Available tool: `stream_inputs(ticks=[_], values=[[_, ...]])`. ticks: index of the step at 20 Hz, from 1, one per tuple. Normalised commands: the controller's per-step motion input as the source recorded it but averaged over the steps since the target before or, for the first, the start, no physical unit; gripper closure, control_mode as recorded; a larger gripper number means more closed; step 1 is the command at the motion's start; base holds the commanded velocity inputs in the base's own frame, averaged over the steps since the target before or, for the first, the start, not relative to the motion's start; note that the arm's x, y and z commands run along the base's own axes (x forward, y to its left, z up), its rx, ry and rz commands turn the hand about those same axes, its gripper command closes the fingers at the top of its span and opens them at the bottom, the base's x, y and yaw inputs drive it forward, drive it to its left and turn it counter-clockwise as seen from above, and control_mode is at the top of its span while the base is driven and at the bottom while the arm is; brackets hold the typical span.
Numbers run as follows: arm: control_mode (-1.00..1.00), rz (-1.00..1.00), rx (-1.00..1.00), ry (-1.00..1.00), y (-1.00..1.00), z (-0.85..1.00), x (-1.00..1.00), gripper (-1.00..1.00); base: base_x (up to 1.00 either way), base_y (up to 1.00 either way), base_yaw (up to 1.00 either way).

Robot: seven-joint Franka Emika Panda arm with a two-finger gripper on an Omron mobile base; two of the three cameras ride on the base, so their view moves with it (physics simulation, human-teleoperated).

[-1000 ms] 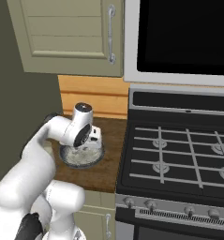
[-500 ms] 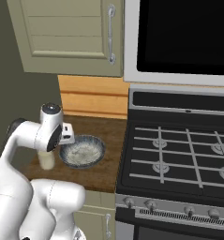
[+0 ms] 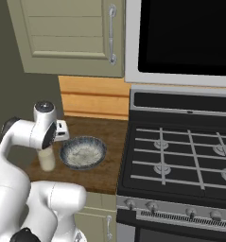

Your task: Grab a lemon wedge from the fridge and one ice cube from the ice bowl, and put them in the glass of lemonade.

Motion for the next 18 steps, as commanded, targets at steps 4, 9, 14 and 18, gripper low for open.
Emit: stream_inputs(ticks=[4, 9, 14, 18], values=[[-1.00, 0.00, 0.00, 0.00, 0.13, 0.00, 0.09, 1.00, 0.00, 0.00, 0.00], [-1.00, 0.00, 0.00, 0.00, 0.10, 0.00, 0.06, 1.00, 0.00, 0.00, 0.00], [-1.00, 0.00, -0.01, 0.00, 0.29, 0.00, 0.06, 1.00, 0.00, 0.00, 0.00], [-1.00, 0.00, -0.02, 0.00, 0.22, -0.20, 0.00, 1.00, 0.00, 0.00, 0.00]])
